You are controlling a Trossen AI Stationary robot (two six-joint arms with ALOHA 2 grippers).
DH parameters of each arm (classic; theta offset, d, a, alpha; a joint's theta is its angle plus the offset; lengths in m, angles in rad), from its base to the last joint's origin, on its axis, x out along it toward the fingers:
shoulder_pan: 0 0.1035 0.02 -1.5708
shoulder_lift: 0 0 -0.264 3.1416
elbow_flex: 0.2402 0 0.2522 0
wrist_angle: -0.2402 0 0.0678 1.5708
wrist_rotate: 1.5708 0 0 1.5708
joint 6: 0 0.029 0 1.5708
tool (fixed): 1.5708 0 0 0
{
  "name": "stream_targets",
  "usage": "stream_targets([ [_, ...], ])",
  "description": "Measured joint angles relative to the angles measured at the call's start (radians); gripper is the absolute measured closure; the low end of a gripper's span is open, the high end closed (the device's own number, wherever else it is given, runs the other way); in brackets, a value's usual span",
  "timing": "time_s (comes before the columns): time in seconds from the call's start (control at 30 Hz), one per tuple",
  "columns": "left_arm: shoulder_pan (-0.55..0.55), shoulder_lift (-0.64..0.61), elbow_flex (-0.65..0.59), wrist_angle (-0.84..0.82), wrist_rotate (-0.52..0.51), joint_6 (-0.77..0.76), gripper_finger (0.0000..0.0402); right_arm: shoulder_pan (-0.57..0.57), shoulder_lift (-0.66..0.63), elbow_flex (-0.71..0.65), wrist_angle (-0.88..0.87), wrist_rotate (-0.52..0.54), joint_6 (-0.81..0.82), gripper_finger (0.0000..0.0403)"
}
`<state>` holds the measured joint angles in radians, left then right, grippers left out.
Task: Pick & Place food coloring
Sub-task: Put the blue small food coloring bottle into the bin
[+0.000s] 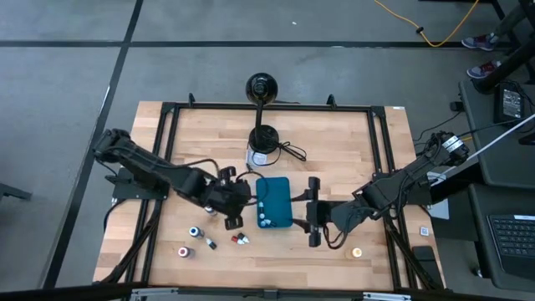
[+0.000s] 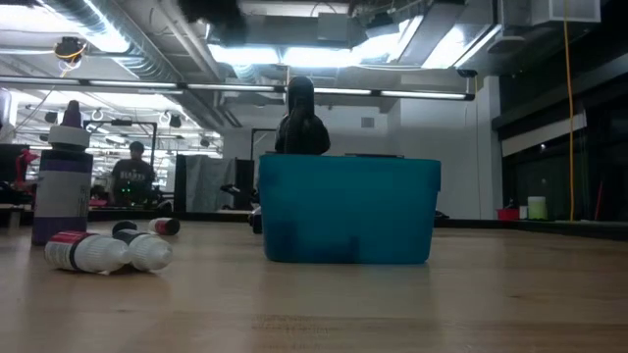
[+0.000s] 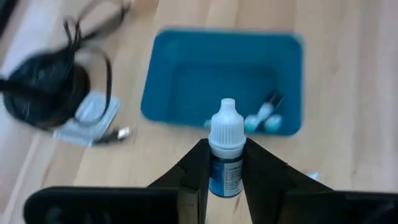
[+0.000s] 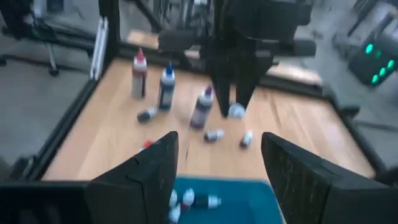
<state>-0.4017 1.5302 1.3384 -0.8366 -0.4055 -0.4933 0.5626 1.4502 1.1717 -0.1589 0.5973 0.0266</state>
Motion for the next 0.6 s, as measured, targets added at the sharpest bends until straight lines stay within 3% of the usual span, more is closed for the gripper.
stream_targets([
  [0.27, -0.051, -0.026, 0.001, 0.228, -0.046, 0.145, 0.0333, -0.066, 0.005, 0.010, 0.119, -0.128, 0.082, 0.0171],
  [0.6, -0.043, -0.026, 0.001, 0.399, -0.102, 0.260, 0.0333, -0.088, 0.010, 0.010, 0.120, -0.129, 0.100, 0.0171],
])
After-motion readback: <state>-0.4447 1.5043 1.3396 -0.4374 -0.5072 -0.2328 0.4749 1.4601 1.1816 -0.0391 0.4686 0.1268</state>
